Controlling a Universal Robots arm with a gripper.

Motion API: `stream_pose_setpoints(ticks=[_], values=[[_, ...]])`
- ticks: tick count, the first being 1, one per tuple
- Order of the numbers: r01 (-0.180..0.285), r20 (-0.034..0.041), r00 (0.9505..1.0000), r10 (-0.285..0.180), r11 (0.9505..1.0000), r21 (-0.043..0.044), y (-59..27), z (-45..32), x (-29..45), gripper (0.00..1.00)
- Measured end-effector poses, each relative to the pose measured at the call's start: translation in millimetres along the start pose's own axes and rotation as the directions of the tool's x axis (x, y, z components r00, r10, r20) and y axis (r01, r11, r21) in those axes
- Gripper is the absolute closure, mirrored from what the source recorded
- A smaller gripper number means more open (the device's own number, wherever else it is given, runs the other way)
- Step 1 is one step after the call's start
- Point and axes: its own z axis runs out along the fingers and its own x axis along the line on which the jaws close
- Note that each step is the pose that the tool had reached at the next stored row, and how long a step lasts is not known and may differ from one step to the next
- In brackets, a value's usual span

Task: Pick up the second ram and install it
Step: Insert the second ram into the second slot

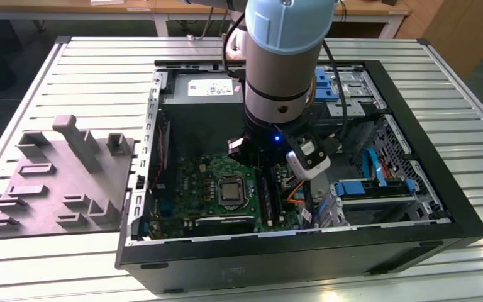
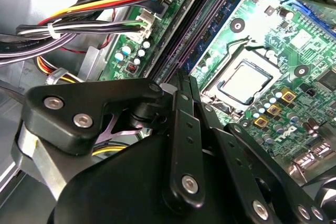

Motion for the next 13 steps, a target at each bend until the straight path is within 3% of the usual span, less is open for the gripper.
stream_pose_setpoints(ticks=[13], values=[[0.0,-0.0001,1.0,0.0,1.0,-0.0006,-0.2,2.5,0.1,0.89]])
